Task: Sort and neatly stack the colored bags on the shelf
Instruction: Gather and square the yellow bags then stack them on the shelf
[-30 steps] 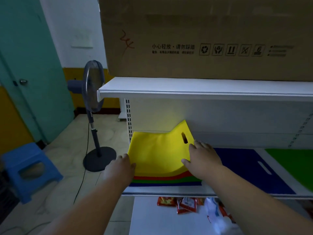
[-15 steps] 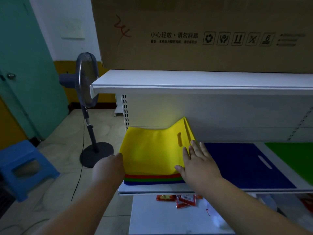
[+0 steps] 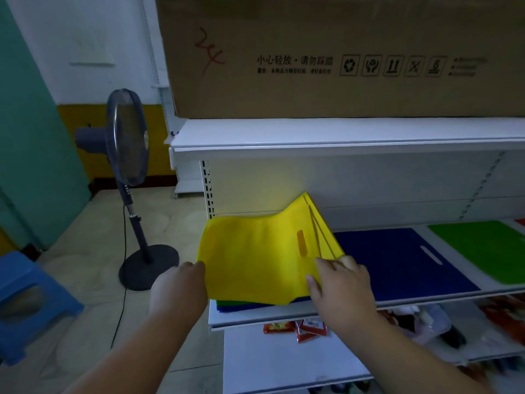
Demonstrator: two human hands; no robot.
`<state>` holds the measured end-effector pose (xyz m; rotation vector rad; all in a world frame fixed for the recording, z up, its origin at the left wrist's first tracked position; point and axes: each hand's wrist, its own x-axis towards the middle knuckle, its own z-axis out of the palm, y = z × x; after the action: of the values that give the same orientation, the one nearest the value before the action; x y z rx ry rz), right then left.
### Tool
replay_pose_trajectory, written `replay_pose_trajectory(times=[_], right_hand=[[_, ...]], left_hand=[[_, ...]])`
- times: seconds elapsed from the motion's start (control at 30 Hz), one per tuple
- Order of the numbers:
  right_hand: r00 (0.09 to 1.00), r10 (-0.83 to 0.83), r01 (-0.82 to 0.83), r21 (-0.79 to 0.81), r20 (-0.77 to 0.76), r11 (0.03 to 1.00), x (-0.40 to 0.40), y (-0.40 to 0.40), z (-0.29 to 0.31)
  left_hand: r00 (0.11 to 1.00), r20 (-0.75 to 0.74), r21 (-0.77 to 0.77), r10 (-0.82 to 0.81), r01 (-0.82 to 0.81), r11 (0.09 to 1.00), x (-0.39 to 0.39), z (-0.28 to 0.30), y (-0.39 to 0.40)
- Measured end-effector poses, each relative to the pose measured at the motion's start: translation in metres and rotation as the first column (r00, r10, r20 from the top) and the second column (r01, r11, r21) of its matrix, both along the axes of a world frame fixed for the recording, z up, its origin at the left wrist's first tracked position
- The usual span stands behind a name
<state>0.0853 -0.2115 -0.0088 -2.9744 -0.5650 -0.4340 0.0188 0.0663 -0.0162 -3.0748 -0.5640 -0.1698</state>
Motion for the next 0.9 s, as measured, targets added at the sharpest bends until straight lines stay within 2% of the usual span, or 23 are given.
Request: replay_pose_trajectory(times=[0.07,0.17,0.27,0.37,0.43,0.5,0.6,0.73,0.9], right_hand=[[0.994,-0.088,0.096,0.127,-0.071,0.987,-0.006,0.004,0.001],[0.934,-0.154,0.264,0.331,-0.322,0.906,-0.009,0.015,0.002],[0.907,-0.143,0.334,0.472,-0.395,0.816,-0.01,0.023,0.003],[0.892,-0.085,0.334,0.52,-0.445,0.786,-0.013,0.02,0.004],[0.907,-0.061,0.293,0.52,-0.417,0.802,-0.018,0.011,0.007],[0.951,-0.053,0.226,0.569,-0.305,0.791,-0.026,-0.001,0.01],[0.987,-0.086,0.153,0.66,-0.134,0.735,-0.035,-0.024,0.019],[0.977,-0.198,0.193,0.699,-0.075,0.689,-0.04,-0.071,0.027],[0.956,-0.288,0.237,0.742,-0.062,0.627,-0.037,-0.17,0.029]], left_hand=[[0.997,0.072,-0.171,0.021,-0.008,0.985,-0.003,-0.005,0.008],[0.994,0.095,-0.394,0.05,-0.009,0.919,-0.012,-0.014,0.017],[0.998,0.057,-0.488,0.027,0.005,0.873,-0.016,-0.017,0.021],[0.998,0.06,-0.526,-0.015,0.044,0.85,-0.017,-0.014,0.021],[0.993,0.12,-0.471,-0.02,0.075,0.879,-0.021,-0.011,0.019],[0.975,0.224,-0.407,-0.012,0.105,0.907,-0.027,-0.01,0.013],[0.925,0.38,-0.425,0.017,0.158,0.892,-0.028,-0.006,-0.008],[0.882,0.471,-0.453,-0.009,0.251,0.855,-0.021,0.002,-0.058],[0.83,0.545,-0.417,-0.118,0.39,0.821,0.014,0.011,-0.157]])
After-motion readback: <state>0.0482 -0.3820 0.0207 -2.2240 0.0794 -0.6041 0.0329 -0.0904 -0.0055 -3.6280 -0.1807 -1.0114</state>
